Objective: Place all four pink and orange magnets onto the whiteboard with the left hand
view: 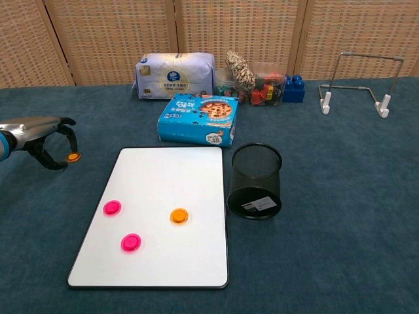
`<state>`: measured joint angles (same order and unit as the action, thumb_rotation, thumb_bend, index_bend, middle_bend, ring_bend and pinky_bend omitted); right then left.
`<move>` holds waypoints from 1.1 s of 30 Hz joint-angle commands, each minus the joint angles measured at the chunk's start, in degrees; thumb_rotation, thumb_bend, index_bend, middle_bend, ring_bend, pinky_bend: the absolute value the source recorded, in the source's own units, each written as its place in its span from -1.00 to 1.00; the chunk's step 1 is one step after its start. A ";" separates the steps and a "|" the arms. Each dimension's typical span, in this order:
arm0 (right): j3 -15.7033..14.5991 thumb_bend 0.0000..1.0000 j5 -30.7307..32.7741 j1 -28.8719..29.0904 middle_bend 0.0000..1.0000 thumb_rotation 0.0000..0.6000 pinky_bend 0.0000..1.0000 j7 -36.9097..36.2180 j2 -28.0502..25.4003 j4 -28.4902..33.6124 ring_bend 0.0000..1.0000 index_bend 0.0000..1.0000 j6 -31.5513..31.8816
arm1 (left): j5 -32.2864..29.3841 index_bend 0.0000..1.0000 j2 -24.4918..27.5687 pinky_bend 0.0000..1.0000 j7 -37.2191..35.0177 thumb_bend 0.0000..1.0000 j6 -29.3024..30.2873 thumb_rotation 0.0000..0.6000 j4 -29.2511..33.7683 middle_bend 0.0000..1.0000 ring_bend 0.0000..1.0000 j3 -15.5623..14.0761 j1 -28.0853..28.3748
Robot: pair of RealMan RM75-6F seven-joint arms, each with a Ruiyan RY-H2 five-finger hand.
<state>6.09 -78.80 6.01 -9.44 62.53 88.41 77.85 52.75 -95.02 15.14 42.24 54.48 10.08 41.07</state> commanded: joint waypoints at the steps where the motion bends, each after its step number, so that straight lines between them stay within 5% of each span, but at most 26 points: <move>1: 0.01 -0.89 0.02 0.00 -1.00 1.00 -1.00 -0.05 -0.02 0.02 -1.00 -1.00 -0.01 | 0.17 -0.19 -0.18 -1.00 -0.09 -0.26 -0.12 1.00 -0.20 -1.00 -1.00 0.04 0.05; 15: 0.01 -0.89 0.00 -0.03 -1.00 1.00 -1.00 -0.31 -0.05 0.05 -1.00 -1.00 0.00 | 1.00 0.05 0.33 -1.00 -0.58 -0.23 0.48 1.00 1.02 -1.00 -1.00 0.71 -0.07; 26: 0.01 -0.89 -0.05 -0.01 -1.00 1.00 -1.00 -0.51 -0.10 0.04 -1.00 -1.00 -0.04 | 5.54 0.05 6.69 -1.00 -0.77 -0.23 4.17 1.00 17.26 -1.00 -1.00 1.15 0.02; 33: 0.00 -0.89 -0.20 -0.05 -1.00 1.00 -1.00 -0.74 -0.09 -0.10 -1.00 -1.00 0.10 | 4.95 0.05 4.58 -1.00 3.89 -0.23 5.03 1.00 22.94 -1.00 -1.00 0.97 2.58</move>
<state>6.09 -78.99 5.96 -10.18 62.44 88.31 77.94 58.29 -89.57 17.76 46.84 76.49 11.03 42.76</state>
